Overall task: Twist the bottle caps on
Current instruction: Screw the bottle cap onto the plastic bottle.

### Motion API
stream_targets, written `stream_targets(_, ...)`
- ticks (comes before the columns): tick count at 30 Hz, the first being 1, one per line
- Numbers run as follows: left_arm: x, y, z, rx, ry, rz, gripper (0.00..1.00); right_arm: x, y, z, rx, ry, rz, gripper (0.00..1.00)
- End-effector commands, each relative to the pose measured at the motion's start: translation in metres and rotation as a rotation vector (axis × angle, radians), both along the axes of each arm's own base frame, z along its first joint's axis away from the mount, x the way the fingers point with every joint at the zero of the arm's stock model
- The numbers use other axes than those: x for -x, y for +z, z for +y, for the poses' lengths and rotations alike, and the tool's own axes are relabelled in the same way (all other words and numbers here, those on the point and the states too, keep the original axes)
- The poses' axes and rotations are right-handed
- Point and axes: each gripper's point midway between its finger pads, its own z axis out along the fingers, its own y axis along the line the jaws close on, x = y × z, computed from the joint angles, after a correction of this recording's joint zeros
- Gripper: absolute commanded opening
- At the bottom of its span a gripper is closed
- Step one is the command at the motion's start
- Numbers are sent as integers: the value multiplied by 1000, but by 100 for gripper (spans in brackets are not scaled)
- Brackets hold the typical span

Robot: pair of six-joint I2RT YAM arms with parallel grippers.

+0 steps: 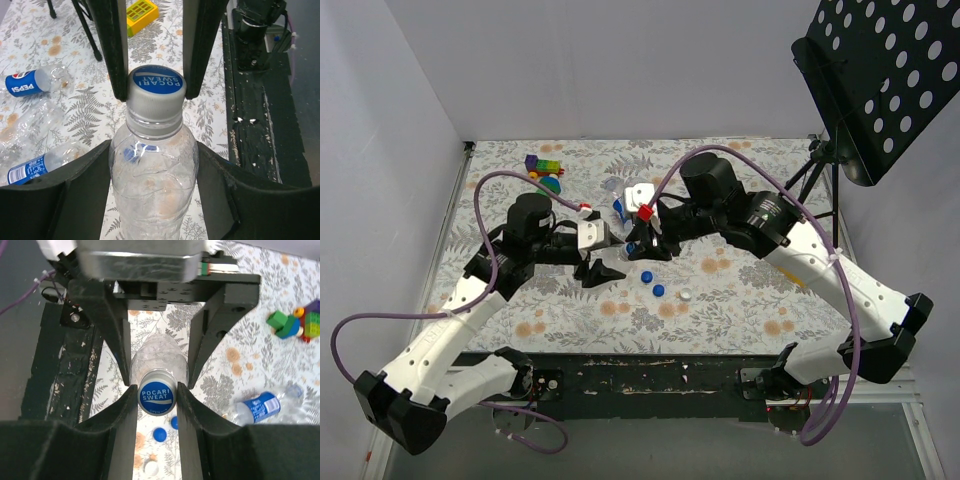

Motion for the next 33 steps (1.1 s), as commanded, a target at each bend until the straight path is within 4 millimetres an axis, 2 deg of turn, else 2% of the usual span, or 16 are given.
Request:
stream_targets(1,-6,65,-14,178,-4,-239,9,-18,-28,6,82,-262,206,13)
stream_targets(9,-13,79,-16,283,113,-268,6,-44,-37,-10,75,-635,375,6)
stream_targets(16,-25,80,-22,327,219,-301,0,-57,-47,-27,40,-934,543,3)
stream_targets(19,-28,78,-26,340,248,-303,0,-56,-48,-30,34,-960,566,3)
stream_targets(22,-33,67,-29,324,263,-261,2,-56,-39,-30,2,-942,549,7)
stream_targets(25,-36,45,-31,308,283,-191,2,-57,-22,-32,-31,-912,497,20)
stream_targets(29,-35,12,-31,295,328,-38,2,-64,3,-38,-68,-902,409,50)
stream_targets(33,-32,-11,-29,313,375,93,0,-70,24,-46,-66,-899,344,67)
